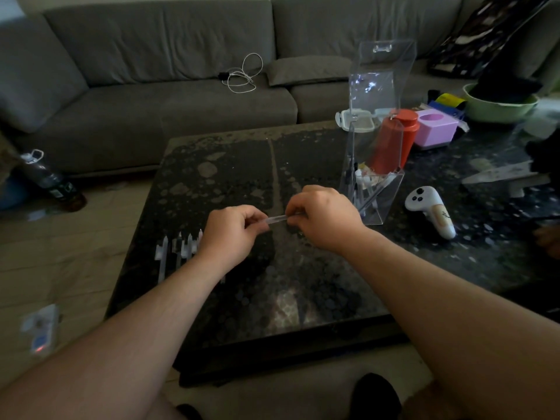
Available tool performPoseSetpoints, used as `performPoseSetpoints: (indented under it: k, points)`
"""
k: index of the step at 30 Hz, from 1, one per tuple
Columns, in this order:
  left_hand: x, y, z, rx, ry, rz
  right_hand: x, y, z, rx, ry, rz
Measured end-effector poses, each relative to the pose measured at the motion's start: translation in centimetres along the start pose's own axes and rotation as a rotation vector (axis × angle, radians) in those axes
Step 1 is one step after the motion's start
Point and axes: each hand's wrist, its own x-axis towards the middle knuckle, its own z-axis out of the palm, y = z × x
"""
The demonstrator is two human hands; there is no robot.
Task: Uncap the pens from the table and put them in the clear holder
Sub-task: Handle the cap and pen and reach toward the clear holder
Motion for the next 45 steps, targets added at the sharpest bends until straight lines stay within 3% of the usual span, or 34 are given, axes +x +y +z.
performPoseSetpoints:
  k: [8,18,25,28,32,35,37,43,45]
  points:
    - [-0.3,0.3,0.1,0.08,0.076,0.103,-0.5,-0.5,-0.1,0.06,-0.041,0.089]
    - [-0.4,1.6,0.9,-0.112,0.134,0.098,-1.1,-0.5,0.1,-0.046,0.005,0.064]
    - [0.0,4.2,2.0,-0.416,0.219,0.164,-1.2,-0.7,-1.5,0.196,0.211,0.022]
    - [-0.4,5.9,2.8,-0.472,0.184,0.2,-1.1,-0.8,-4.5,0.322,0.349,0.051]
    - [-0.6,7.0,4.1,-0.344,0.093,0.272,-1.0,-0.2,-9.0,0.5,0.585,0.157]
    - [-0.5,6.5,4.8,-0.2,0.06,0.329,-1.0,1.5,-11.4,0.491,0.784,0.185]
    - [-0.4,6.1,5.0,-0.156,0.034,0.347,-1.0,2.9,-11.9,0.414,0.828,0.231]
    - [0.2,4.8,5.4,-0.06,-0.036,0.278,-0.4,7.6,-8.5,0.014,0.53,0.372]
    - [0.3,4.6,5.5,-0.067,-0.04,0.286,-0.4,8.1,-7.5,-0.013,0.447,0.381]
